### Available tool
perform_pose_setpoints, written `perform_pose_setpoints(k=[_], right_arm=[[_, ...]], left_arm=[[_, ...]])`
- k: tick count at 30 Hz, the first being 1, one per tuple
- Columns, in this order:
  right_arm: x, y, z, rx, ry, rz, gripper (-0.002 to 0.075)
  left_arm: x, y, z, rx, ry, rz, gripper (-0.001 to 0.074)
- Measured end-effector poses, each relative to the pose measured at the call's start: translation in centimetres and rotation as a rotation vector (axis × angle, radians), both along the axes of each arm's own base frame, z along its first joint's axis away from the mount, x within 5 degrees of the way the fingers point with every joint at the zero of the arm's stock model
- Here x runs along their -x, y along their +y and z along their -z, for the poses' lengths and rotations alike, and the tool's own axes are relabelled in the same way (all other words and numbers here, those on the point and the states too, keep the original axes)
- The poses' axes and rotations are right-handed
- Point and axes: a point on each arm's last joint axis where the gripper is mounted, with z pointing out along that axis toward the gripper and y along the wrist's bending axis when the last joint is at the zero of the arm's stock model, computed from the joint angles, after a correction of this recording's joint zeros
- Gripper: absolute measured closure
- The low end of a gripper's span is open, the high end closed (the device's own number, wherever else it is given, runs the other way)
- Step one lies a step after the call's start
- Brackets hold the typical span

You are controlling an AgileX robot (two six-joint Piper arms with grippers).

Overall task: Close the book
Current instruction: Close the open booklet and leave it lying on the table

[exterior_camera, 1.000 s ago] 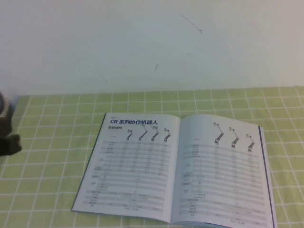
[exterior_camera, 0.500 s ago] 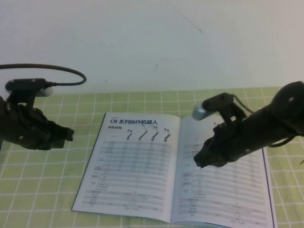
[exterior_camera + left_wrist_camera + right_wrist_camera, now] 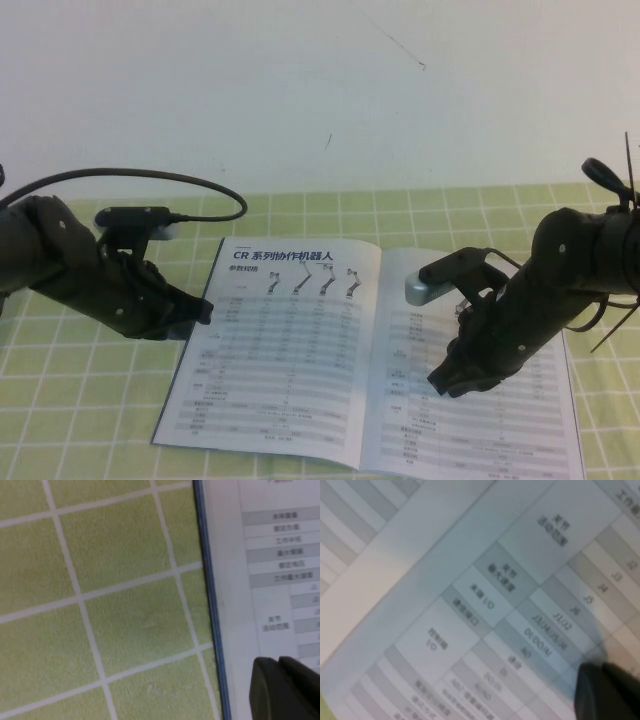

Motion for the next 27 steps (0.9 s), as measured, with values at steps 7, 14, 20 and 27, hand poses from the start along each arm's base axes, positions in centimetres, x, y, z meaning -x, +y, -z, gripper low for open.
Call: perform_pose_setpoints(k=[7, 14, 20, 27], right_arm=[[-0.1, 0.1, 0.4, 0.008, 0.027, 0.016, 0.0729], [-0.2, 0.1, 0.4, 0.013, 0.034, 0.017, 0.0729], [-0.2, 0.1, 0.4, 0.012, 0.040, 0.028, 0.0729], [-0.2, 0.1, 0.4, 0.012, 0.041, 0.030, 0.0729]], left_arm=[[-0.7, -0.2, 1.2, -0.017, -0.017, -0.011, 0.0738], [-1.0, 0.1, 1.2, -0.042, -0.050, -0.033, 0.0738], [-1.2, -0.2, 1.8, -0.060, -0.030, -0.018, 0.0738], [-2.2, -1.5, 2.6, -0.145, 0.042, 0.029, 0.0738]])
